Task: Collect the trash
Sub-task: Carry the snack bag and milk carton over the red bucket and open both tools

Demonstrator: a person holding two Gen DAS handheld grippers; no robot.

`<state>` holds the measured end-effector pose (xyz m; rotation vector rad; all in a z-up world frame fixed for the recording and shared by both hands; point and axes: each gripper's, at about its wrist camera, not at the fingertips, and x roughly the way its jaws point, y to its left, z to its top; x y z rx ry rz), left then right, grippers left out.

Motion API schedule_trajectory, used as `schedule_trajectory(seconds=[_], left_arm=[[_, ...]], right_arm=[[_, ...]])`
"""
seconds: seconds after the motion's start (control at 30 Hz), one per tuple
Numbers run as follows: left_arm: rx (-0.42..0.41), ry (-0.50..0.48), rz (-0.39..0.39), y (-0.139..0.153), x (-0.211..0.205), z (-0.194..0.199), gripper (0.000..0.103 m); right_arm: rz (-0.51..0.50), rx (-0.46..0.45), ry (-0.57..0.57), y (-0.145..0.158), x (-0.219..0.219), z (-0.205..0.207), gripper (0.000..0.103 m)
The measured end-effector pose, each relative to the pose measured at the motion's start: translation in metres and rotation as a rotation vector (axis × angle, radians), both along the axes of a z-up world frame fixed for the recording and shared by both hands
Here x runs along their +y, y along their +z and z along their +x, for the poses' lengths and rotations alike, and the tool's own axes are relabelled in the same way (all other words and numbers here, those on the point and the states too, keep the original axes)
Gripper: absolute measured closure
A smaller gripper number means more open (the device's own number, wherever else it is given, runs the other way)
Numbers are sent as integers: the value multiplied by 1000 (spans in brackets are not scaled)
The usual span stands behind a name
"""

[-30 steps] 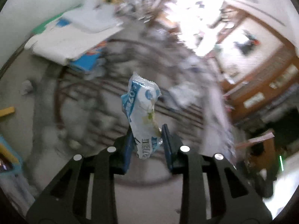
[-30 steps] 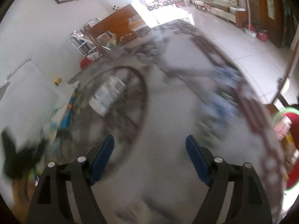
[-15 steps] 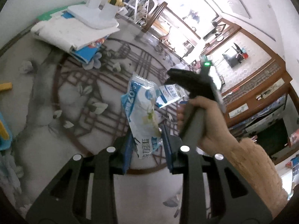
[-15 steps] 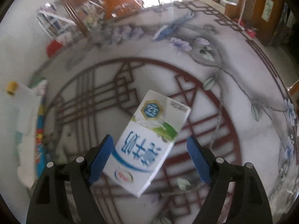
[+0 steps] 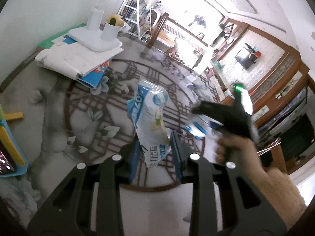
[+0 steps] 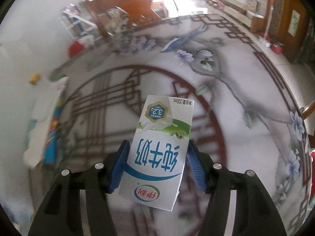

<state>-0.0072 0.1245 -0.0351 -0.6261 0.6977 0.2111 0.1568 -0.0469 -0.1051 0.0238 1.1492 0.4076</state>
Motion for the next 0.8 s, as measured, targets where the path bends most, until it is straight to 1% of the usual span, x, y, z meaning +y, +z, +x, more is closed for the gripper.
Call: schedule_trajectory(seconds=[0.07,0.17,0.3,0.37,0.5,0.53,0.6,0.67,0.8], left_arm=[[3,-2,22,2,-3,1,74],[6,-10,78,6,-11,2,74],[-3,-63,147,13,-31,2,74],[-10,-89,193,17,-45,2,74],[-34,-137,246,26,-79,3,74],[-37,-154,249,26,-88,4,74],[-36,-224,239,22,-120,9,74],[-40,-299,205,16,-153,16,74],[-51,-480,99,3,-234,43,74]], right_arm=[[45,2,31,13,-25,-21,45],[98,-6,62,28,-70,-59,45],[143,-28,70,39,-125,-104,45],[157,-63,55,46,-160,-127,45],[148,-158,-1,61,-222,-158,45],[148,-186,-33,67,-244,-167,45],[156,-206,-85,71,-277,-176,45],[171,-203,-143,73,-311,-179,45],[212,-198,-254,76,-375,-177,45]])
